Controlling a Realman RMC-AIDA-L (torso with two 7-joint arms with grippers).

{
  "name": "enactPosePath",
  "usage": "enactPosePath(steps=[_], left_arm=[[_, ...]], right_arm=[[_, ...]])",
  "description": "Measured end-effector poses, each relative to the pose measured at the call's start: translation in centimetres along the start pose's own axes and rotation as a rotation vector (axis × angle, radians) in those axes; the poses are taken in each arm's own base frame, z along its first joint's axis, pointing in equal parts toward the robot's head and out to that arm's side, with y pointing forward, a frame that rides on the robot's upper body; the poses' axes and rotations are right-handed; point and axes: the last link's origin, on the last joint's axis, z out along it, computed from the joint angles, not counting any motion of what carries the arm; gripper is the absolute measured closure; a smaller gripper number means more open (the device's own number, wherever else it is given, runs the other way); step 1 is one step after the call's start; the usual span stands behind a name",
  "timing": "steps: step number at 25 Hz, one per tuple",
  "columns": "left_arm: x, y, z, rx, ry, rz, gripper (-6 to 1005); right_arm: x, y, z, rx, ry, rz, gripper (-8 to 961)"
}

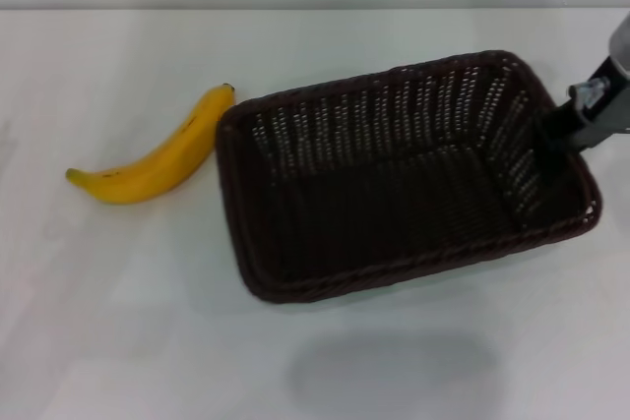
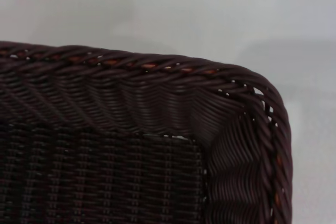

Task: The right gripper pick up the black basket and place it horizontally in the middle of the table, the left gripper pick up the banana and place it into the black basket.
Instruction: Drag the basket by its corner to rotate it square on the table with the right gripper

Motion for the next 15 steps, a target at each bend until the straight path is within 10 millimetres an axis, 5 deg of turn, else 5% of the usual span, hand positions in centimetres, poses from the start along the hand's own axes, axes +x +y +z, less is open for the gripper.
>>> enactPosePath(steps=[7, 12, 15], left_arm=[[0.09, -0.17, 0.18, -0.005, 0.003, 0.005, 152], [0.13, -0.24, 0.22, -0.007, 0.004, 0.008, 153], [0.14, -0.25, 0.22, -0.008, 0.004, 0.008, 153]], right_arm=[[0.08, 0.43, 0.27, -0.058, 0.032, 0.071, 731], [0.40, 0.67, -0.23, -0.075, 0.046, 0.117, 546], [0.48, 1.03, -0.56, -0.115, 0.039, 0.125, 546]])
